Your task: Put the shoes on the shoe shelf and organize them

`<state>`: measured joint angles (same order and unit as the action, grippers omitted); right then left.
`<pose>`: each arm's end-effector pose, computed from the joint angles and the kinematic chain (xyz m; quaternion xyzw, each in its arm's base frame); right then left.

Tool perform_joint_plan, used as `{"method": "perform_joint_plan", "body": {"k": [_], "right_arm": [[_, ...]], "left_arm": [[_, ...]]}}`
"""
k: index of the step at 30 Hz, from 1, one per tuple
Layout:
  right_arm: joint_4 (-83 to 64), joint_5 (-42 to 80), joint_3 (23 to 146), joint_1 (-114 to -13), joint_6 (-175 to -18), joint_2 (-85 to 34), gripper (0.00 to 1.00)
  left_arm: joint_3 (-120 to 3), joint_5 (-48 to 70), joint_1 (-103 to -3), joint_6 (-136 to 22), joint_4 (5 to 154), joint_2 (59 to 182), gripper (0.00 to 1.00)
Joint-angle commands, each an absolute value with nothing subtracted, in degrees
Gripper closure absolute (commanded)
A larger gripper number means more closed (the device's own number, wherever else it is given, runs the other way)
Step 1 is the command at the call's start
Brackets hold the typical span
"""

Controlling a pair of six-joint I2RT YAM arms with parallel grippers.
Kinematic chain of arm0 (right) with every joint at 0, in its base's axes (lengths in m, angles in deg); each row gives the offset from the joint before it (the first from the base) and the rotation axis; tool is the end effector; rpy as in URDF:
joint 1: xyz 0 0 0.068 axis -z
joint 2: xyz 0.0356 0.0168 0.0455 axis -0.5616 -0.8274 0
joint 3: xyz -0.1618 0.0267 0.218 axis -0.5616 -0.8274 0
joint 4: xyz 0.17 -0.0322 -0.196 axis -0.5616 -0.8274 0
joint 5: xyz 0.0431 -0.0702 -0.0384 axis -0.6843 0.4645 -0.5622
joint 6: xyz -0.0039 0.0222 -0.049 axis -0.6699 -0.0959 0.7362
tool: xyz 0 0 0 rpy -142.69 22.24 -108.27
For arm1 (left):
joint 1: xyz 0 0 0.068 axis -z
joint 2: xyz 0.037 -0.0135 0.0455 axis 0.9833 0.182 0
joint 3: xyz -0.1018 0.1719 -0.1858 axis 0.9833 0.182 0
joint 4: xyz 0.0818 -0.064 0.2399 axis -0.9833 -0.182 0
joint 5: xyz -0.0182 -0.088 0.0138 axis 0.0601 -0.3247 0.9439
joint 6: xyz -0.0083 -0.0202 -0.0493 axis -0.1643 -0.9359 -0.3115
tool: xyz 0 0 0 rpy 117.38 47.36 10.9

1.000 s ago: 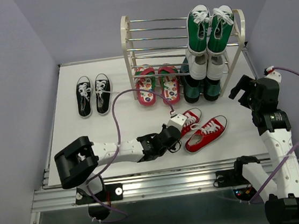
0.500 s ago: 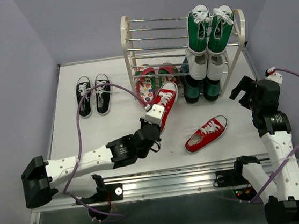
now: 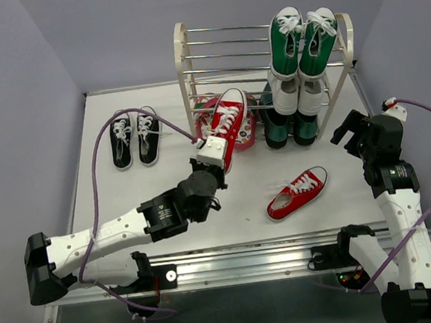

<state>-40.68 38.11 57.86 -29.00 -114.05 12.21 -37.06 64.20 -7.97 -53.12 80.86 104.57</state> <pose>0.1630 -0.0215 0.3291 0.2635 0.8055 0.0064 0.5307 0.0990 -0.2174 0.3514 0.1494 0.7172 -0.1739 0.6581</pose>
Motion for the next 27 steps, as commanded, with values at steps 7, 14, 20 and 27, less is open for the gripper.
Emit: {"method": "perform_joint_plan", "body": {"k": [7,14,20,27], "right_arm": [[-39.03,39.06,57.87,-29.25,-114.25,12.87,0.0],[-38.59,38.7,57.52,-29.25,-114.25,12.61,0.0],[-38.68,38.35,57.25,-29.25,-114.34,12.61,0.0],[-38.42,38.0,57.17,-29.25,-114.25,12.52,0.0]], "left_arm": [[-50.89,69.05,-16.21,-47.39,93.98,117.86,1.0],[-57.56,64.65,-21.77,-43.79,98.74,124.62,1.0],[-63.81,65.87,-24.23,-42.29,99.26,131.74,1.0],[-68.82,65.97,-27.75,-40.98,99.17,136.58,1.0]]}}
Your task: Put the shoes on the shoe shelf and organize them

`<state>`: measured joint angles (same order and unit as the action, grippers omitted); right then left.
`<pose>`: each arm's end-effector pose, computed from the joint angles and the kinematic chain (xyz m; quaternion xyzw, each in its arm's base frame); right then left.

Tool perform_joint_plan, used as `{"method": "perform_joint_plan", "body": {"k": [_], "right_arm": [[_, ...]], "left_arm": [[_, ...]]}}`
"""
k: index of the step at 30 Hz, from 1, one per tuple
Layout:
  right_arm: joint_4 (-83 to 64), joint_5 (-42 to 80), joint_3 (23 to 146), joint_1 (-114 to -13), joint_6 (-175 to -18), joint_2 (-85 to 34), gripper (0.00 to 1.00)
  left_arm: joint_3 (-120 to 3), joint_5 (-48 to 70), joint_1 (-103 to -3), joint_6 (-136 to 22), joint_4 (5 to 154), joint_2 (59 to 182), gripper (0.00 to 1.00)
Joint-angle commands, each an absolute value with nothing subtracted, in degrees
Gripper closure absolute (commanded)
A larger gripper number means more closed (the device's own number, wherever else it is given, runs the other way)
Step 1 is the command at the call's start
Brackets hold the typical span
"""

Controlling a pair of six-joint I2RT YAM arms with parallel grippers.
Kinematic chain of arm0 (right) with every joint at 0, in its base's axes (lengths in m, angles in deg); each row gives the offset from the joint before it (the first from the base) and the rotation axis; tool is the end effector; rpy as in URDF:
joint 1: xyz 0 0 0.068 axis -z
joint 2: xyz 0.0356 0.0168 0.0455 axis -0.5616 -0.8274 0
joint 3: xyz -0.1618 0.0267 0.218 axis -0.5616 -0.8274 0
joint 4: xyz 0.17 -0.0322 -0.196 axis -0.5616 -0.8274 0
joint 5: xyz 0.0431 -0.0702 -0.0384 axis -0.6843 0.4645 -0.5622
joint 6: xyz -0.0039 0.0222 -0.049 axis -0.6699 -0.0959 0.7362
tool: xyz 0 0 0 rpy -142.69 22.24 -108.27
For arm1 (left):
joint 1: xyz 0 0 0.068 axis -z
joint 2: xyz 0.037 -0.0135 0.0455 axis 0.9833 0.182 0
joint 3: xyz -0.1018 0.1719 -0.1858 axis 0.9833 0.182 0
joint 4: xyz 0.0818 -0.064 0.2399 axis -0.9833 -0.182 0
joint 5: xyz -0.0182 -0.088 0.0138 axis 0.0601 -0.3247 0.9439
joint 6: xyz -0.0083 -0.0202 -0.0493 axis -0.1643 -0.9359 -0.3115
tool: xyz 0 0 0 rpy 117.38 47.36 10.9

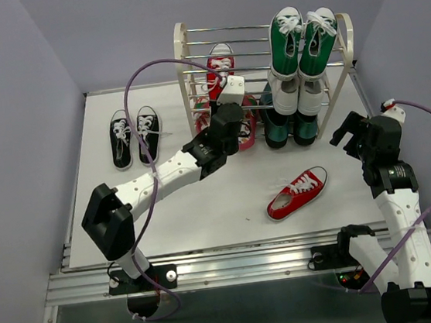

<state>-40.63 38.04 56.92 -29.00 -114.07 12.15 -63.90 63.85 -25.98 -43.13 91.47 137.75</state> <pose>0.1638 -0.0216 0.3235 0.2638 0.8099 0.0055 0.5238 0.2491 -0.2951 0.3663 0.0808 0.7098 -0.0313 0.6990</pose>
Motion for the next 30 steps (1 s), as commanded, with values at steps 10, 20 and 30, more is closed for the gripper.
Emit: {"method": "perform_joint_plan", "body": {"k": [10,20,30], "right_arm": [[-38.42,37.91,56.99,-29.25,-114.25,12.34,0.0],[-38.33,37.91,56.99,-29.25,-114.16,12.52,0.0],[-38.33,38.0,56.81,-29.25,-114.08,12.87,0.0]], "left_arm": [[-69.0,62.89,-31.7,-39.75,100.93,138.35,1.0],[-68.56,60.6,-34.6,-38.6,102.6,139.31,1.0],[-68.56,57.88,-36.01,-39.22,102.51,140.19,1.0]]}}
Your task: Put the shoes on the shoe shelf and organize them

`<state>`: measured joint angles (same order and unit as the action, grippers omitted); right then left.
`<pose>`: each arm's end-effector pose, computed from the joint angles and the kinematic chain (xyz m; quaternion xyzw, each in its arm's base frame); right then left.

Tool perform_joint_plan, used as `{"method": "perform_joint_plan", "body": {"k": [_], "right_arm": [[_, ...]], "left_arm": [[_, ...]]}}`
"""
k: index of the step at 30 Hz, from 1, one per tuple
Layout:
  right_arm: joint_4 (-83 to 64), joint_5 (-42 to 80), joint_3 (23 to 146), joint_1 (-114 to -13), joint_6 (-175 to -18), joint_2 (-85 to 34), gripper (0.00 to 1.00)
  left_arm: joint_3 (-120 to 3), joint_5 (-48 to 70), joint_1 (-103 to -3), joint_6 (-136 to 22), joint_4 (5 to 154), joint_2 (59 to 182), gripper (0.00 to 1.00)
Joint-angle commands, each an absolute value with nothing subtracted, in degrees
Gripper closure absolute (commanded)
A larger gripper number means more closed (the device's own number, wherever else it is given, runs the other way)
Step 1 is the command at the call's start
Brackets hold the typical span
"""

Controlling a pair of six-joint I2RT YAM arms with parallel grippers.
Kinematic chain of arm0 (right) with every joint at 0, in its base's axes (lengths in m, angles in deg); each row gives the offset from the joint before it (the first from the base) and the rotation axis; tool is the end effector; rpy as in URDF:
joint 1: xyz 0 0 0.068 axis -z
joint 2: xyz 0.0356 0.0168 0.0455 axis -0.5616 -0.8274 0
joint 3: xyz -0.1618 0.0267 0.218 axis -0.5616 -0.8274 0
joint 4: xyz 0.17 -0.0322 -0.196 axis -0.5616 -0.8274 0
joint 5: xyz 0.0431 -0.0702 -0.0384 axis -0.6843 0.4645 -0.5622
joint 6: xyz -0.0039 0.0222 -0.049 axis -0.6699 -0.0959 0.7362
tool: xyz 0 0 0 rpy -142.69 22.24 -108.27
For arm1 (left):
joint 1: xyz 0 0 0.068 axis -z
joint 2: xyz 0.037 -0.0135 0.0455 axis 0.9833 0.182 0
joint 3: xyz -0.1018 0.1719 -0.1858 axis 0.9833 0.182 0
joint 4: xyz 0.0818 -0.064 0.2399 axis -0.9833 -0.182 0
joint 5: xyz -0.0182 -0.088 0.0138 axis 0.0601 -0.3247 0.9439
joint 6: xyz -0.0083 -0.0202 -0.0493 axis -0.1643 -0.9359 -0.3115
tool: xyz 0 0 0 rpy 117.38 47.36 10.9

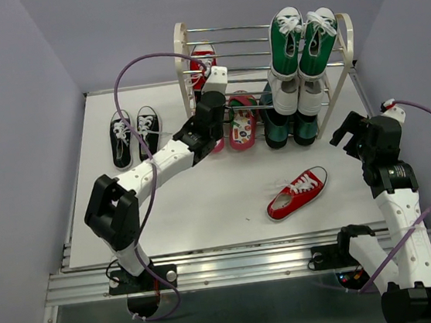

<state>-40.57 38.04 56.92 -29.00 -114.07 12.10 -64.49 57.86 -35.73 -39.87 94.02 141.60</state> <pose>0.1641 -0.0216 0.3235 0.2638 0.8099 0.0055 0.5239 0.3074 -0.2640 0.3491 0.0800 0.7140 0.0135 0.6954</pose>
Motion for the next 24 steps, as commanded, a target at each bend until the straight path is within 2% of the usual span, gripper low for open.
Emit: {"method": "perform_joint_plan", "body": {"k": [1,11,17,20,24], "right_arm": [[-38.33,38.0,56.81,-29.25,-114.08,12.87,0.0],[-38.42,37.74,56.81,-29.25,-113.9,13.22,0.0],[-38.42,37.74,56.81,-29.25,-113.81,13.57,0.0],[-38.33,37.47,56.73,-29.25,-113.72,13.75,0.0],[-38.42,36.95,56.73,-29.25,-113.55,14.1,0.0]], "left_arm": [[-68.56,57.79,-36.1,-39.3,102.51,140.28,1.0],[-69.88,60.69,-36.71,-41.5,101.9,142.65,1.0],[-70.14,60.43,-36.71,-42.2,100.85,143.09,0.79],[-69.62,60.16,-36.71,-43.25,100.23,142.3,0.63],[-68.65,59.55,-36.71,-44.05,99.62,141.08,0.54]]}}
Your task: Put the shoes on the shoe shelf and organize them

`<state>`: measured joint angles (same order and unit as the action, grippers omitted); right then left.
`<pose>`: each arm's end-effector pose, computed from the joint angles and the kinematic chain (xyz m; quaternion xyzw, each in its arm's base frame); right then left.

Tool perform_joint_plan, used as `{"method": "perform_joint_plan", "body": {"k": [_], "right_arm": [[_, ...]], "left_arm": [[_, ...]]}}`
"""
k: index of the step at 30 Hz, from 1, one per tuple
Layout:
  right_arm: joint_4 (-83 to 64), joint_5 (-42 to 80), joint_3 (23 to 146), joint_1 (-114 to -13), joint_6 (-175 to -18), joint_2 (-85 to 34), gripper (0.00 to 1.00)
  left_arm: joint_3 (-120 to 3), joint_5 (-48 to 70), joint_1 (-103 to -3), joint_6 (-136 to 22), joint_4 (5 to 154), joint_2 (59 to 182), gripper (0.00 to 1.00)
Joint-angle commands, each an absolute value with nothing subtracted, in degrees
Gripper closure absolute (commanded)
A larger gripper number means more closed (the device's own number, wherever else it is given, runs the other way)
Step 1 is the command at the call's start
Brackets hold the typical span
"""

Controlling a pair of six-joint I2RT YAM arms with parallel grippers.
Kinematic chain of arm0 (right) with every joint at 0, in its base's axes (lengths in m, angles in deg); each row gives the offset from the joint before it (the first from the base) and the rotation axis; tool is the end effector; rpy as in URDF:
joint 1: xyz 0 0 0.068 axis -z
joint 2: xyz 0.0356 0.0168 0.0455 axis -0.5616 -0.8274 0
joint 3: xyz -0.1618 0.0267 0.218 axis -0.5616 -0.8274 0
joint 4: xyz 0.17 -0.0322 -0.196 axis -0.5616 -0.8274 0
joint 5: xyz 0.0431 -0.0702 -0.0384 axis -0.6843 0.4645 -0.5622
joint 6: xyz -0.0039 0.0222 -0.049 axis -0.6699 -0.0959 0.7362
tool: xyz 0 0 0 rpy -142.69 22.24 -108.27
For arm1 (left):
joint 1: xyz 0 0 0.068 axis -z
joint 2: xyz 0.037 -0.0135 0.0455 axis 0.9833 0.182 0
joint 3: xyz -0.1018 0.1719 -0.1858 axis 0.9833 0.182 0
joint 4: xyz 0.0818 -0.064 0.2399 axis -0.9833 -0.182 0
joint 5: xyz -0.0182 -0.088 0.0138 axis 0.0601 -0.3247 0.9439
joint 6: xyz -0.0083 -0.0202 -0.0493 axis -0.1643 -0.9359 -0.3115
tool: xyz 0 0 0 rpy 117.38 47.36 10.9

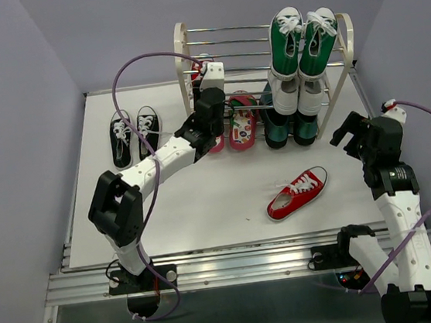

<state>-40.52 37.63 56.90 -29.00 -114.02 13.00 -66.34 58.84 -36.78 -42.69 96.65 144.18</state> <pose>0.1609 -0.0210 0.3257 0.2613 0.8065 0.0098 0.5303 0.3207 -0.2655 0.3476 0.0420 0.7081 0.0014 0.7048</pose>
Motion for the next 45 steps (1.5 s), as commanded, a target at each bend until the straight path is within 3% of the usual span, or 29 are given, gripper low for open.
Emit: {"method": "perform_joint_plan", "body": {"k": [1,5,11,18,29,38,41,45], "right_arm": [[-38.42,36.86,56.64,-29.25,-113.46,14.19,0.0],[-38.42,35.89,56.64,-29.25,-113.46,14.89,0.0],[-42.27,33.17,58.39,-29.25,-114.78,14.9,0.0],[-60.71,27.12,66.48,-29.25,-115.75,10.15,0.0],[-71.02,18.51,65.09,-29.25,-116.1,10.94,0.0],[-63.21,10.13,57.7,-31.88,-116.27,9.89,0.0],[-57.77,10.49,55.94,-38.8,-119.51,8.05,0.0],[-55.89,27.41,60.67,-63.57,-126.28,-3.95,0.0]], "left_arm": [[-68.39,58.94,-36.71,-44.31,99.53,140.81,0.54],[-67.77,57.26,-36.71,-45.37,98.56,139.23,0.45],[-65.32,52.43,-35.84,-48.61,96.19,134.31,0.17],[-56.19,51.64,-28.91,-50.38,94.78,123.51,0.02],[-39.65,51.72,-22.65,-64.17,90.21,107.94,0.01],[-31.3,51.38,-22.3,-74.98,82.65,100.74,0.01],[-27.35,50.59,-22.12,-77.96,81.95,97.13,0.01],[-25.84,51.72,-22.21,-80.25,78.88,95.89,0.01]]}}
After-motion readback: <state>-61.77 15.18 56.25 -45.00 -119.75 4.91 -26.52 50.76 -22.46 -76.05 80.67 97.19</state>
